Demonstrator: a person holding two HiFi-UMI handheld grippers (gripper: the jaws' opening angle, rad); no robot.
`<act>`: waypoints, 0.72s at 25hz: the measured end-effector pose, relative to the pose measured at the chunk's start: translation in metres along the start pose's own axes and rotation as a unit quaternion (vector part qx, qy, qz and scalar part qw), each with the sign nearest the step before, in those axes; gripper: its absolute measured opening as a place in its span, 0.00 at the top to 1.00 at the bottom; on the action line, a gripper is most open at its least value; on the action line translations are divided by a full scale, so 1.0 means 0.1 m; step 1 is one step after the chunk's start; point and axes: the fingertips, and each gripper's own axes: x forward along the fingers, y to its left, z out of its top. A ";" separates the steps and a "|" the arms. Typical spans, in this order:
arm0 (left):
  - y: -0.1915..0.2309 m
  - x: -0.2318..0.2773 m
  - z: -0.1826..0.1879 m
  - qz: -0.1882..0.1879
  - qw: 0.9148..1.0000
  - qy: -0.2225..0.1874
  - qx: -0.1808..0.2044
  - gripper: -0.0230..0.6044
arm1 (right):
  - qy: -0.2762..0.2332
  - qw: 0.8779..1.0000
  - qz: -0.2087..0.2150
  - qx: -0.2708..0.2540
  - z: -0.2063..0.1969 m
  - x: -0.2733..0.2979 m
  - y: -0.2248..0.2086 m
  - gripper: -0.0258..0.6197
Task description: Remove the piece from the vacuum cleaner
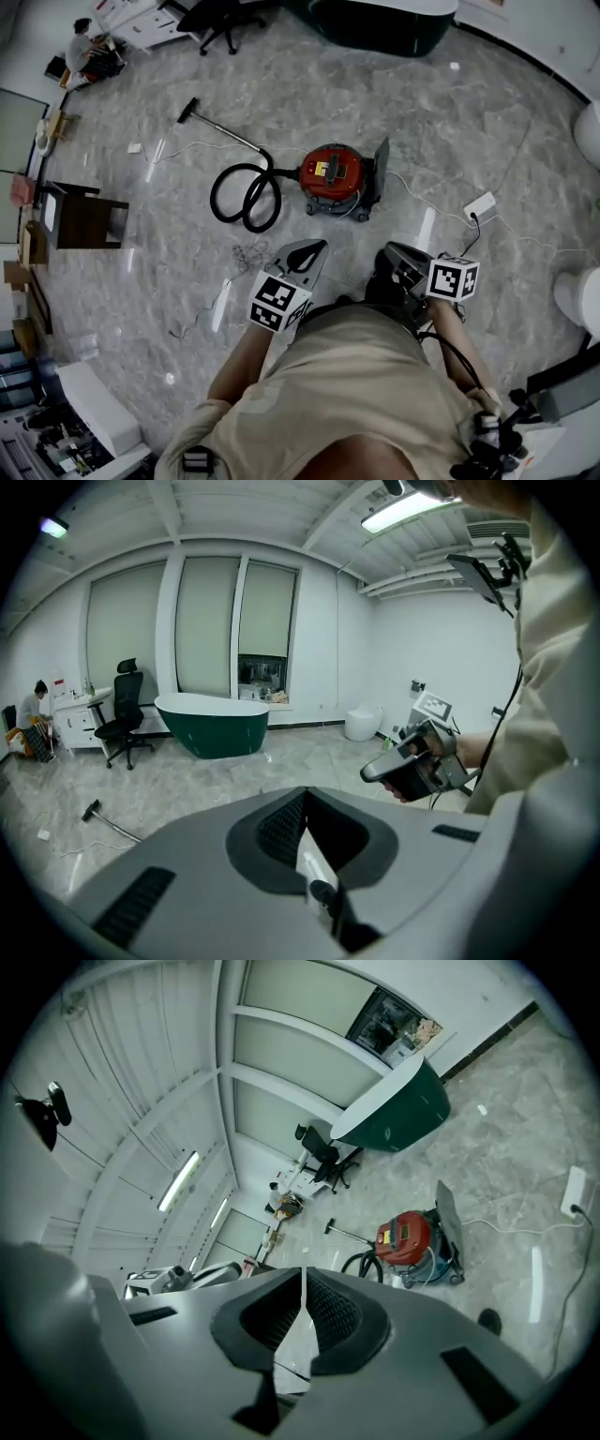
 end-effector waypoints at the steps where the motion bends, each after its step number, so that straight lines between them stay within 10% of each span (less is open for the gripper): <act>1: 0.01 0.09 0.08 0.005 1.000 0.002 0.002 0.96 | 0.006 1.000 -0.010 -0.005 0.11 -0.01 -0.14 0.96; 18: 0.57 1.09 0.12 -0.011 0.998 0.056 -0.023 0.96 | 0.077 0.978 -0.194 -0.009 1.06 0.82 -1.96 0.70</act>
